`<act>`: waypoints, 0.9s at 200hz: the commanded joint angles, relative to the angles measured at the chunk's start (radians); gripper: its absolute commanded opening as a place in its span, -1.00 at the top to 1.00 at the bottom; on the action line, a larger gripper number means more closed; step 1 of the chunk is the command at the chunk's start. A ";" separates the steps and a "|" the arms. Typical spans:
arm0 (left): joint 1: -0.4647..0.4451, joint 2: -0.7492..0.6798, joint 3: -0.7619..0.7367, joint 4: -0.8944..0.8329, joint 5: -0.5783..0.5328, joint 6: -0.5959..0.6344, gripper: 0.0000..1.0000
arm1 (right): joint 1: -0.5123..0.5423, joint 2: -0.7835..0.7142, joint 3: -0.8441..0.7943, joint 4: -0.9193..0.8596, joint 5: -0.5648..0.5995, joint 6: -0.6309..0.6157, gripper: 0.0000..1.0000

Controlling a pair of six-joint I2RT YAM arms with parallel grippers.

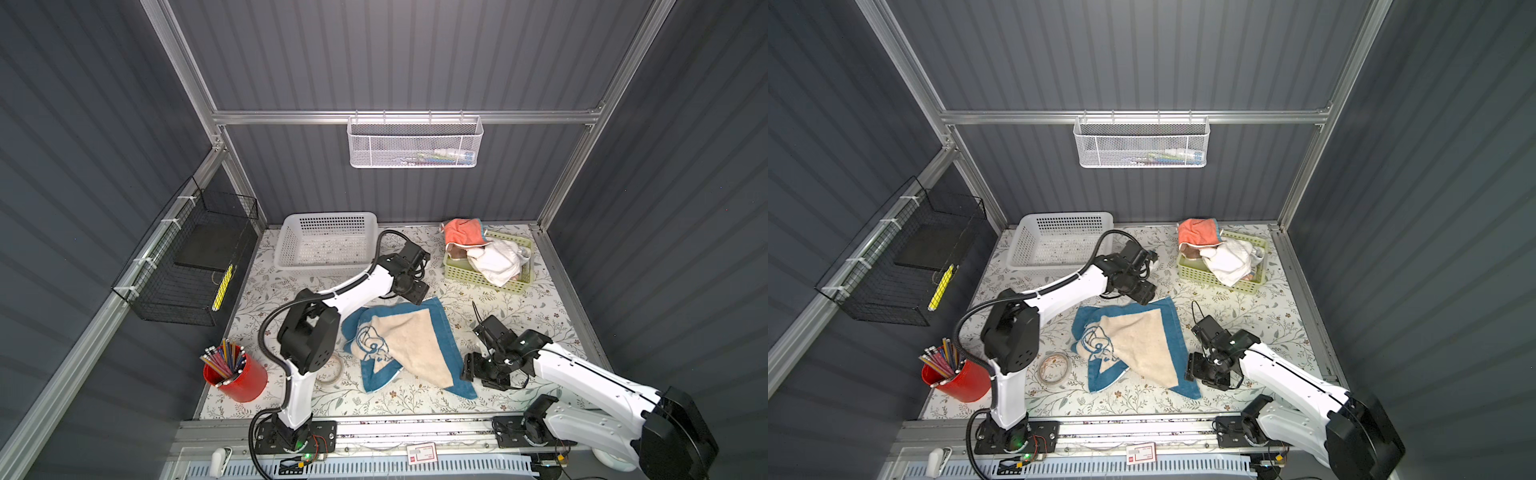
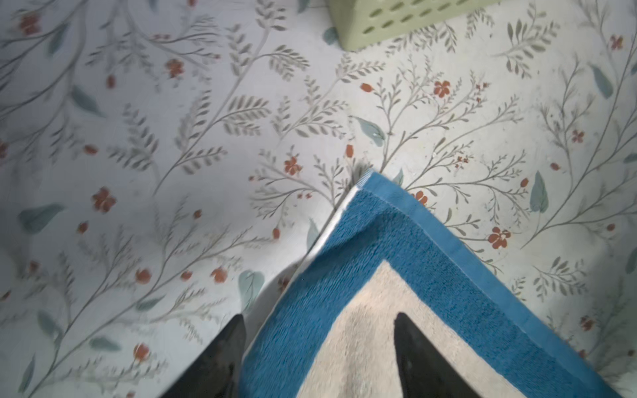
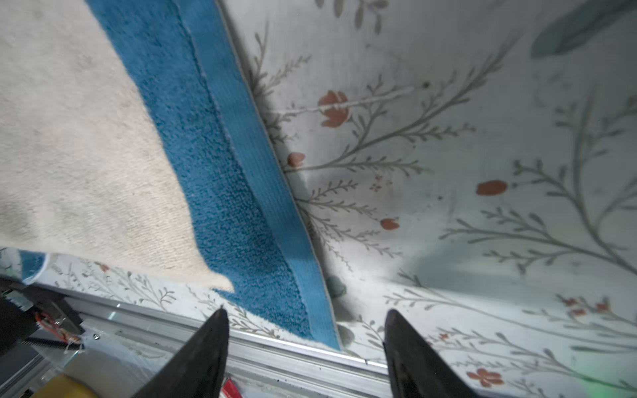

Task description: Fold and stack the towels

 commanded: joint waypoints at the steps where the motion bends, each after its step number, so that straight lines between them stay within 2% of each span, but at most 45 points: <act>1: -0.026 0.103 0.103 -0.038 0.029 0.129 -0.47 | 0.044 0.076 0.004 -0.044 0.078 0.074 -0.45; 30: -0.046 0.218 0.204 -0.060 0.003 0.160 -0.55 | 0.100 0.151 0.040 -0.070 0.099 0.078 -0.49; 64: -0.059 0.276 0.211 -0.049 -0.013 0.166 -0.58 | 0.143 0.200 0.062 -0.084 0.092 0.085 -0.50; 92: -0.068 0.317 0.209 -0.075 -0.062 0.155 -0.47 | 0.167 0.215 0.042 -0.056 0.078 0.097 -0.38; 116: -0.069 0.325 0.193 -0.077 -0.016 0.134 -0.12 | 0.173 0.217 0.019 -0.017 0.054 0.104 -0.11; 148: -0.068 0.311 0.182 -0.068 0.032 0.118 0.58 | 0.173 0.184 -0.005 0.054 0.036 0.113 0.52; 164: -0.065 0.290 0.179 -0.060 0.045 0.113 0.82 | 0.173 0.140 0.012 0.042 0.085 0.105 0.78; 180: -0.050 0.253 0.177 -0.051 0.068 0.100 1.00 | 0.169 0.089 0.047 -0.014 0.163 0.083 0.94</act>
